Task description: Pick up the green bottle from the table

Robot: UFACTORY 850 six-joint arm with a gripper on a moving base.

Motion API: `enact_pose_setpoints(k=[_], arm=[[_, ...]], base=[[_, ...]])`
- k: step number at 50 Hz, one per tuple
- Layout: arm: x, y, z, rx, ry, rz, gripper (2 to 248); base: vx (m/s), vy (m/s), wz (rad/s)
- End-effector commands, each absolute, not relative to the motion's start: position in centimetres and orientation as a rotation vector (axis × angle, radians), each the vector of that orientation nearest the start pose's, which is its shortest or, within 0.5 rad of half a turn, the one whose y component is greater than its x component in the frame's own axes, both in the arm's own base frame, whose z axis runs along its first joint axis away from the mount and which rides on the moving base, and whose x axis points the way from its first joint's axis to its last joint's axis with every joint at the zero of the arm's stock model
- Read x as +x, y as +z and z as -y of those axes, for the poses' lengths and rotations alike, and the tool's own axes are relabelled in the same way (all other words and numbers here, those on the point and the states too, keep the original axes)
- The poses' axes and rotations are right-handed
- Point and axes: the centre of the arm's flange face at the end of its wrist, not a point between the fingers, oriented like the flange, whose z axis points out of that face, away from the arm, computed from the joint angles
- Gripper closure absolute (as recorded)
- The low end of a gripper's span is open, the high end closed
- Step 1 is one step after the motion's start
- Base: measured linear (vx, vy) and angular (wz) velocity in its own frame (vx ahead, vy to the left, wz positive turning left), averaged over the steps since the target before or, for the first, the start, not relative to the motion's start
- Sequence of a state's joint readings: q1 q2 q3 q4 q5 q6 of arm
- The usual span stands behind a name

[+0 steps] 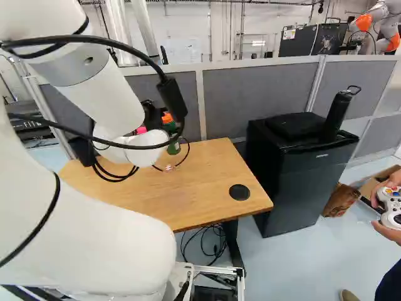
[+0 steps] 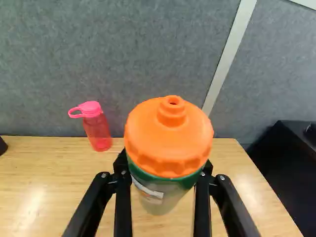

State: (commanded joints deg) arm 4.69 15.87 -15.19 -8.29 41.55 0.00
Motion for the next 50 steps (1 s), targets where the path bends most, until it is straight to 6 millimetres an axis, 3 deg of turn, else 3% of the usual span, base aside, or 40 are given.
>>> enact_pose_setpoints(k=[50], arm=[[27.4, 36.9, -0.2, -2.551, -1.824, 0.022, 137]], base=[[0.0, 0.0, 0.0]])
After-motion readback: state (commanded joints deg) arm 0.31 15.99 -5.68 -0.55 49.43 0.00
